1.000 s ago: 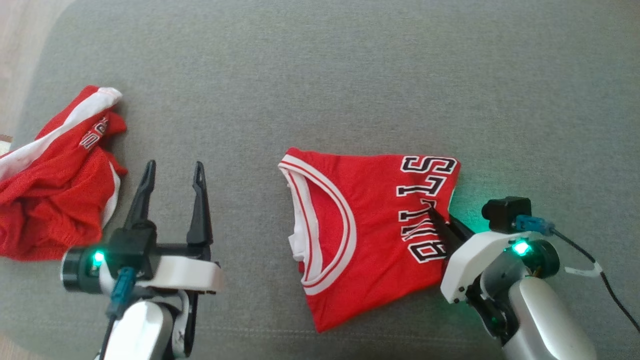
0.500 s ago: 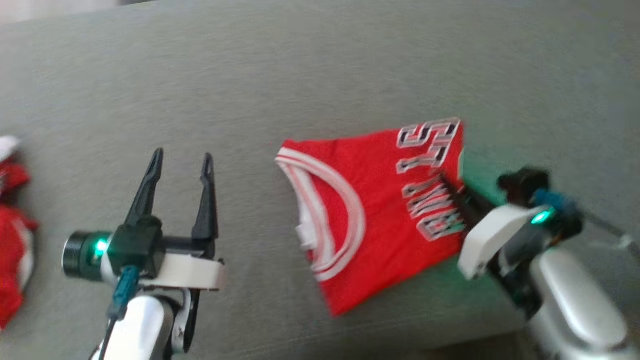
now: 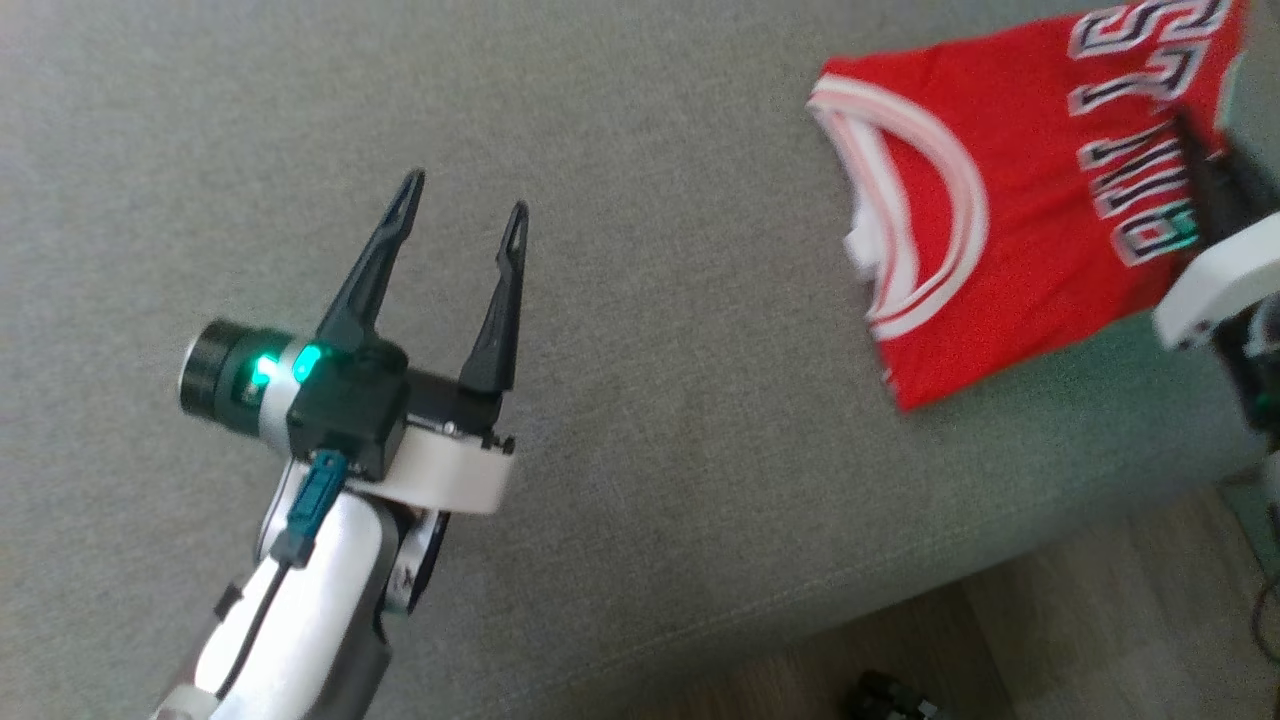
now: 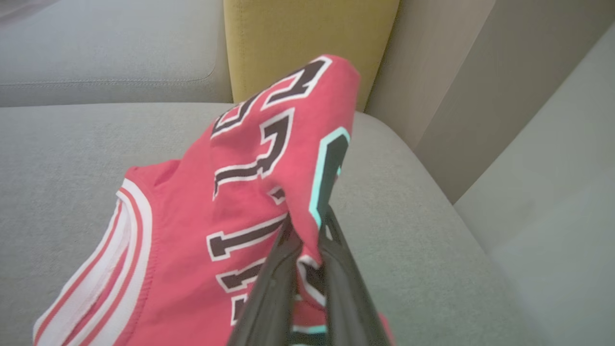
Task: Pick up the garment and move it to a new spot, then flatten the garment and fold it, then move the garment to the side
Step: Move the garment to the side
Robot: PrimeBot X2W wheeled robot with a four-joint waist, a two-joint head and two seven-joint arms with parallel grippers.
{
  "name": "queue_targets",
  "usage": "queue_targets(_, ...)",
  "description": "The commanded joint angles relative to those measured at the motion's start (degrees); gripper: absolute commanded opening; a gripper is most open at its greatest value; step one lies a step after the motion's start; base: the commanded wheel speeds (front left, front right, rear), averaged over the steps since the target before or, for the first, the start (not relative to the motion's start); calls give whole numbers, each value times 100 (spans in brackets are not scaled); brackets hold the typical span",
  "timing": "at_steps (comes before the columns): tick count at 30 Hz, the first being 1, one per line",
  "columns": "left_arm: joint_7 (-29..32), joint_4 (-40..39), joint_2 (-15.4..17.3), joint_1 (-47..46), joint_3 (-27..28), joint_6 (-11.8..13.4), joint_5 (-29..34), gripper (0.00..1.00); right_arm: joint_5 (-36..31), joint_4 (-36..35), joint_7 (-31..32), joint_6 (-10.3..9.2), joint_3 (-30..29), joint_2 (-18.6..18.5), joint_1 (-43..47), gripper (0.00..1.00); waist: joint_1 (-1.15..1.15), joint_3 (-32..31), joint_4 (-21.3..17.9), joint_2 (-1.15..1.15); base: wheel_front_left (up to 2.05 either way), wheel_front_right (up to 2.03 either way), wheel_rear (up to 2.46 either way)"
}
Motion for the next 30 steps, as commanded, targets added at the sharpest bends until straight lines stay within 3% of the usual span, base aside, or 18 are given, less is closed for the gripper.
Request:
queue_targets(1,-28,-171,55,-297,136,-38,88,100,-1,-123,-102,20,-50,-217,-198,0,0,177,-46,0,0,0,0)
queue_targets(18,-27,-134,-70,-1049,-194,-240,306,100,-396,706,-619,20,-1043,-393,-863,0,0,1021,211,0,0,0,0)
queue_targets(20,-27,-121,-77,-1099,-219,-261,313,100,-489,872,-729,20,-1191,-370,-907,47,0,1055,229,0,0,0,0)
queue_targets(21,-27,-114,-78,-1121,-230,-272,314,100,-536,952,-786,20,-1253,-352,-917,82,0,1064,236,0,0,0,0)
queue_targets(22,-27,-107,-76,-1137,-237,-282,314,100,-563,1040,-838,20,-1329,-323,-925,100,0,1067,238,0,0,0,0)
queue_targets(30,-28,-31,-42,-1060,-210,-275,237,100,-857,1283,-1612,20,-1307,-159,-911,100,0,817,210,0,0,0,0)
